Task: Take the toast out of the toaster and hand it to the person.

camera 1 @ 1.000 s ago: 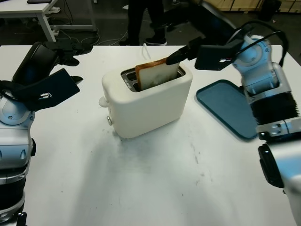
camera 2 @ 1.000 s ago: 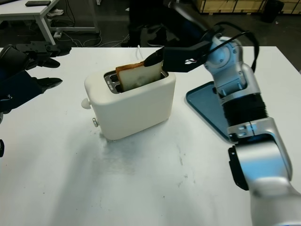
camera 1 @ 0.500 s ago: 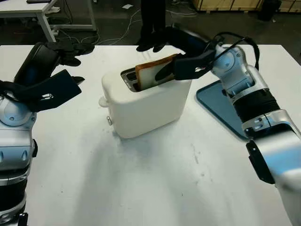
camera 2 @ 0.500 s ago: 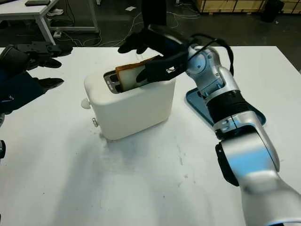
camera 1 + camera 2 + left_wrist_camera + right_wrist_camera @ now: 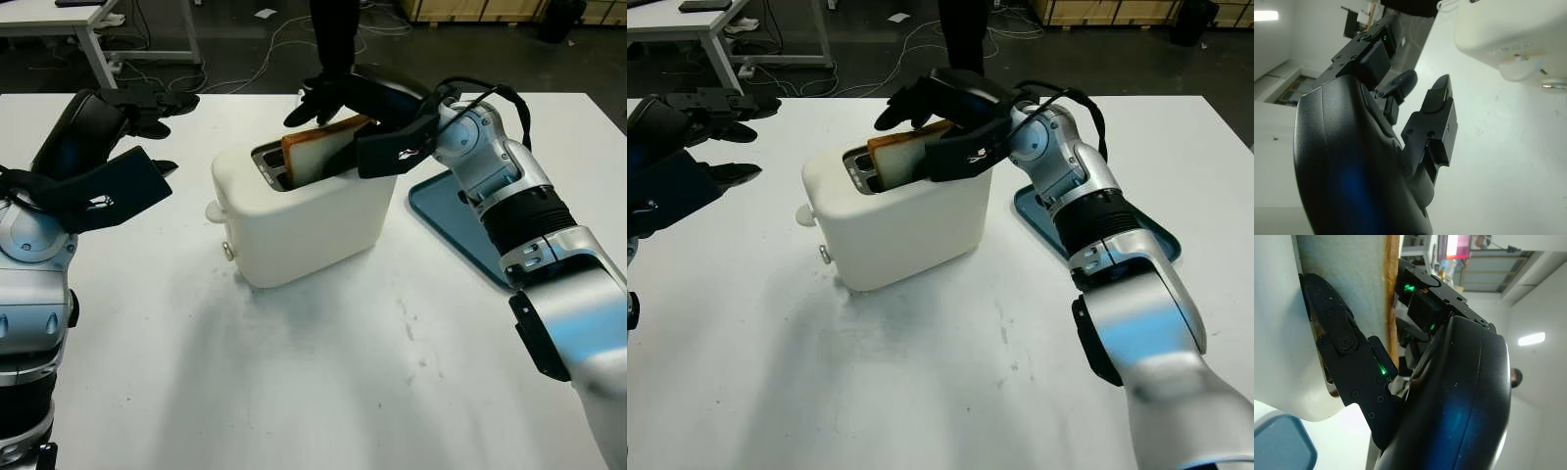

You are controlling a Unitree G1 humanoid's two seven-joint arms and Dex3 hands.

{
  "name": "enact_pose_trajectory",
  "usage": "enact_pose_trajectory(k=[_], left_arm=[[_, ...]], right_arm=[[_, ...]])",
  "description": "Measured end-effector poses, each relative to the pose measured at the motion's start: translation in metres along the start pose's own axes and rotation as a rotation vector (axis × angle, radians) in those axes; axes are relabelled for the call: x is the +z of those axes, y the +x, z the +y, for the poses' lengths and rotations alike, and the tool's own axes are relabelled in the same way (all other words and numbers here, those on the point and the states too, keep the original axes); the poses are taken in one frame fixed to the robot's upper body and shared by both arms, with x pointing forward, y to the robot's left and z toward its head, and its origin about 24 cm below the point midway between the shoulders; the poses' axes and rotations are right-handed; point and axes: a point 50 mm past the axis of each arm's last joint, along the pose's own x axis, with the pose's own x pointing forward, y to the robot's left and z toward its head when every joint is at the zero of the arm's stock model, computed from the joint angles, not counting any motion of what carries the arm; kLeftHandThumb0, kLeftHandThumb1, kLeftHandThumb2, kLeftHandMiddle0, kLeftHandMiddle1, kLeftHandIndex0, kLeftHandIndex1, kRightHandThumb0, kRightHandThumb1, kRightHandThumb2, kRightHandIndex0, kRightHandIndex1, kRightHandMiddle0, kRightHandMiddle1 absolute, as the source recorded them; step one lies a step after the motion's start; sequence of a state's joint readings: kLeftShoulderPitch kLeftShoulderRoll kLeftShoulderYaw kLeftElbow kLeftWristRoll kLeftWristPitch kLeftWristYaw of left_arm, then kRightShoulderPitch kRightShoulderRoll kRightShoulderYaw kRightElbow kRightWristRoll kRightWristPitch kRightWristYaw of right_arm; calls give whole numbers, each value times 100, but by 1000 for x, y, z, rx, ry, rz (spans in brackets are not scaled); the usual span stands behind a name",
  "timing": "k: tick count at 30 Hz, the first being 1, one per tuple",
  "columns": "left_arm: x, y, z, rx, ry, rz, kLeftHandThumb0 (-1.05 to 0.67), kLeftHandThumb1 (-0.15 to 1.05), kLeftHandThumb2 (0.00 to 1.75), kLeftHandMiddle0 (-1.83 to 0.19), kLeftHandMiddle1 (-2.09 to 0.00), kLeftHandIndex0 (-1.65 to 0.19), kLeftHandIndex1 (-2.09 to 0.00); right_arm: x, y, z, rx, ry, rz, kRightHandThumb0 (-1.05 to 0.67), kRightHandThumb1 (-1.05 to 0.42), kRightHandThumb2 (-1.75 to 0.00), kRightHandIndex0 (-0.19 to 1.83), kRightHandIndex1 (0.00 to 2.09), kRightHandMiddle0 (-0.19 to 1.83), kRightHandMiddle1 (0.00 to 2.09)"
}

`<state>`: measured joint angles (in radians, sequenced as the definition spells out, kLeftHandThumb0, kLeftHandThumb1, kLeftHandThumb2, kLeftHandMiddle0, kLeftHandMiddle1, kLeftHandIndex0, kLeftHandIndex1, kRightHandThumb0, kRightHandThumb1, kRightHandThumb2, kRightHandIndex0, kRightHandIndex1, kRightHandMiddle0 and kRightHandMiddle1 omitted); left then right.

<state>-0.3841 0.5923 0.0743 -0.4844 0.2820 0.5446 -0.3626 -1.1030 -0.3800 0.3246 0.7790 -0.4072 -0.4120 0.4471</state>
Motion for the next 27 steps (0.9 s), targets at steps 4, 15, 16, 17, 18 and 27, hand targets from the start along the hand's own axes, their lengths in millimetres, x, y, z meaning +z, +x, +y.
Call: enact_pose_trajectory(k=[4,15,16,17,18,27], left_arm=[[0,0,-1,-3,-2,5,22,92,17,-36,-76,-66,0],[0,0,-1,-2,-4,10,23,92,17,-37,-76,-66,-1],[0,0,-1,-2,-4,10,23,92,17,-37,-76,-66,-1],[0,0,-1,-2,-4,10,22,92,17,-37,-76,-66,-1],[0,0,-1,-2,-4,10,22,92,17,-37,-75,-66,-1],[2,-1,0,2,2,5,22,92,17,-37,-74,-65,0]], right_arm=[[-3,-2,2,5,-4,9,-55,-78,-1,98,169,82,162],[-4,-5,3,-20,-119,11,-47,-91,-4,112,175,90,175],[-4,-5,3,-20,-119,11,-47,-91,-6,112,175,89,174],[-4,-5,3,-20,-119,11,-47,-92,-9,112,175,89,174],[-4,-5,3,-19,-119,11,-48,-92,-13,111,175,89,168],[-11,-9,-2,-52,-54,12,-43,-92,-36,111,175,87,174]])
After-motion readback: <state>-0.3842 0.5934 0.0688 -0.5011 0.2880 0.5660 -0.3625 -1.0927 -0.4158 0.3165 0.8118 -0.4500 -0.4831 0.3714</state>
